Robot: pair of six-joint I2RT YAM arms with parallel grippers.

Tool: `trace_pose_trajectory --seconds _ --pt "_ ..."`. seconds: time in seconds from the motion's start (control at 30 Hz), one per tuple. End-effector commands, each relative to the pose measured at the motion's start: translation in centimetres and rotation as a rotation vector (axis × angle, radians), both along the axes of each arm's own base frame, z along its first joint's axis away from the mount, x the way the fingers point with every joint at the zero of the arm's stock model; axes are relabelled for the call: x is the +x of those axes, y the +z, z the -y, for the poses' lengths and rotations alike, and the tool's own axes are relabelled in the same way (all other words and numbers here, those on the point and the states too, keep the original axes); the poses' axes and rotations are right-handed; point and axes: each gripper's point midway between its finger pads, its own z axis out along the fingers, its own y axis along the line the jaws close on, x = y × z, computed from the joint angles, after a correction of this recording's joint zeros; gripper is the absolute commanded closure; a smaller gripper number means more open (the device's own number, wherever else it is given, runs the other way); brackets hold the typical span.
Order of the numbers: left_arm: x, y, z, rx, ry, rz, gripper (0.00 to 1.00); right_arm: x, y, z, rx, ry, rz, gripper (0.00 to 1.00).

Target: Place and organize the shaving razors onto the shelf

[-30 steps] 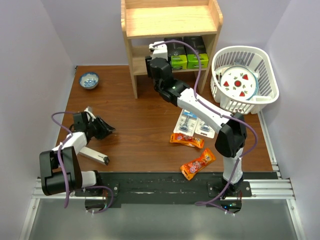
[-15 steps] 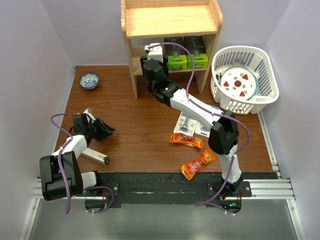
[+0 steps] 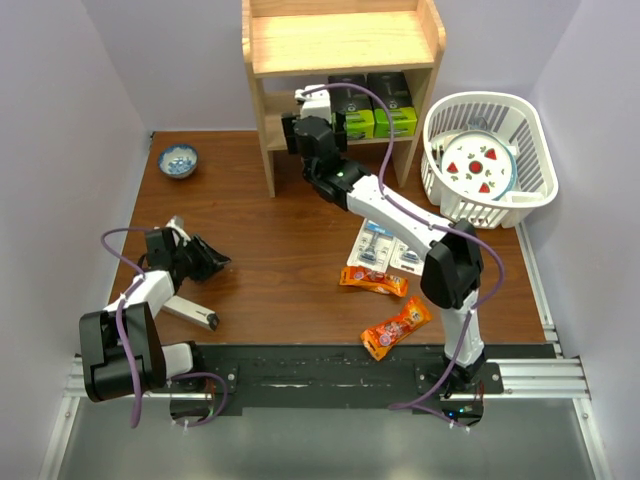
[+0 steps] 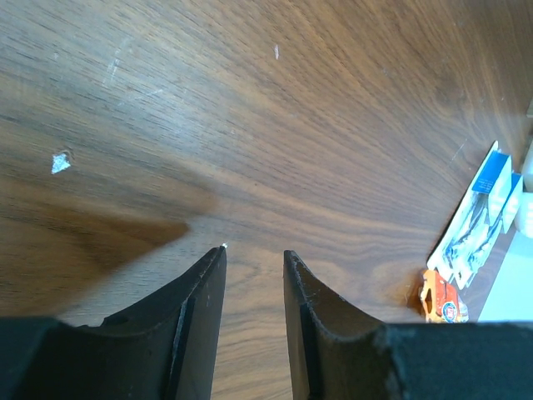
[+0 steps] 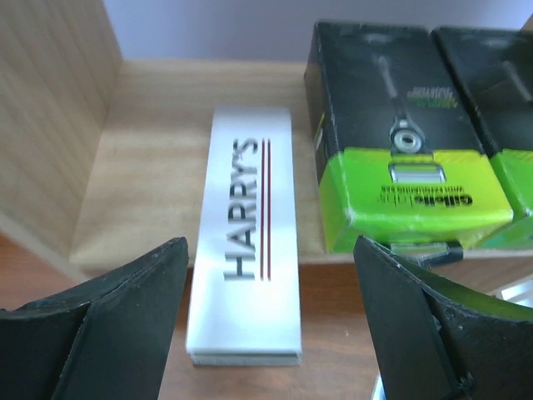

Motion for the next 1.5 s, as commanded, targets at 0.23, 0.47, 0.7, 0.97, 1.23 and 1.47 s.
trace_pose_trajectory --seconds 0.23,0.47,0.7,0.97,1.23,1.47 --pt "1.7 1.5 -0.1 -0.026 0.01 0.084 0.61 -8.6 1.4 -0.9 0.006 0.463 -0.11 1.0" --pt "2.2 1.6 -0.1 -0.034 0.003 0.079 0.61 -7.4 -2.5 -1.6 -0.015 0.452 -0.196 1.0" --pt "1.9 1.4 -0.1 -0.03 0.002 0.077 0.61 -4.8 -3.4 -2.9 -0.031 0.426 -0.172 1.0" --pt "1.7 1.2 -0.2 -0.023 0.007 0.074 0.61 -0.8 -2.8 -1.9 -0.044 0.349 -0.119 1.0" --pt "1.9 0.8 -0.2 -0.027 0.009 0.063 0.61 2.6 -3.6 -0.9 -0.081 0.309 -0.09 1.0" --pt "2.1 0.6 -0.2 -0.031 0.007 0.055 0.61 3.2 -2.8 -0.9 -0.068 0.319 -0.079 1.0"
